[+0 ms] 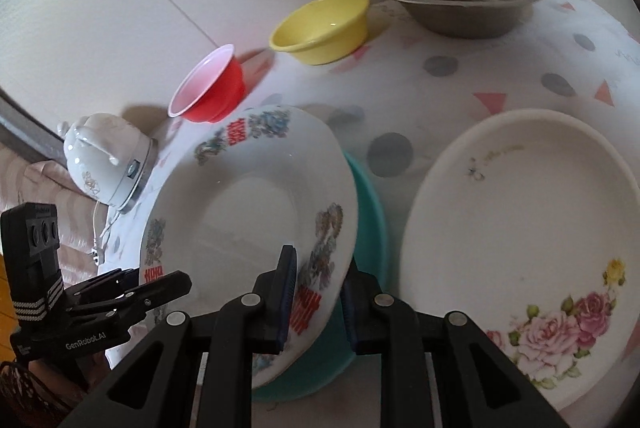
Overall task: Organize plates and bowls
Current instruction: 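Lower the white plate onto the teal plate and open both grippers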
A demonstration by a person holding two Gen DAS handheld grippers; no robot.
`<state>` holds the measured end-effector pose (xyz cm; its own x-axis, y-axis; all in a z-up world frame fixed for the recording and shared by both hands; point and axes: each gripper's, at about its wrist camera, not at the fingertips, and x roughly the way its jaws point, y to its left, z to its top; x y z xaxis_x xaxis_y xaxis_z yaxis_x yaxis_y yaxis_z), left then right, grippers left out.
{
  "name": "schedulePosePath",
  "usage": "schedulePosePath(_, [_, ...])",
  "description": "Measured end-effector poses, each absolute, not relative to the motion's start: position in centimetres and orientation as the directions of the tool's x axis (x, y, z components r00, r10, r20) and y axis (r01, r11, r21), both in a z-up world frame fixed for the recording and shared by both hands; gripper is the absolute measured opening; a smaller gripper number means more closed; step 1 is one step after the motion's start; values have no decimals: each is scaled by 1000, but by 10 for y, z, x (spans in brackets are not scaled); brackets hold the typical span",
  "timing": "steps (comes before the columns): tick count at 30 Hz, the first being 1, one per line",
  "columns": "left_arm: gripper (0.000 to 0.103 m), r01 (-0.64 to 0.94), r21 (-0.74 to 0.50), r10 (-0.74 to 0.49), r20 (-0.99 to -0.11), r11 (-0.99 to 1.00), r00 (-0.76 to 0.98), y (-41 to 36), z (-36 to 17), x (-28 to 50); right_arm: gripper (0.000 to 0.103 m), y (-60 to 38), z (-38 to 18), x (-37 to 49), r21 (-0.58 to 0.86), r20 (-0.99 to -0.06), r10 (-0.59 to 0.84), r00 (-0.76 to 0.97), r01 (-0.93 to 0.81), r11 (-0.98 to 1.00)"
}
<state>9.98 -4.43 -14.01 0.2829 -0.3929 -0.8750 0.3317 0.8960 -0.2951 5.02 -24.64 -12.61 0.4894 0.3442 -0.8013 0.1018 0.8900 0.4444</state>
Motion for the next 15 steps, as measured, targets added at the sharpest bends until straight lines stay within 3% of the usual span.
schedulePosePath(15, [48, 359, -234, -351, -885, 903, 306, -45, -136, 92, 19, -241, -114, 31, 367, -825, 272, 495, 104, 925])
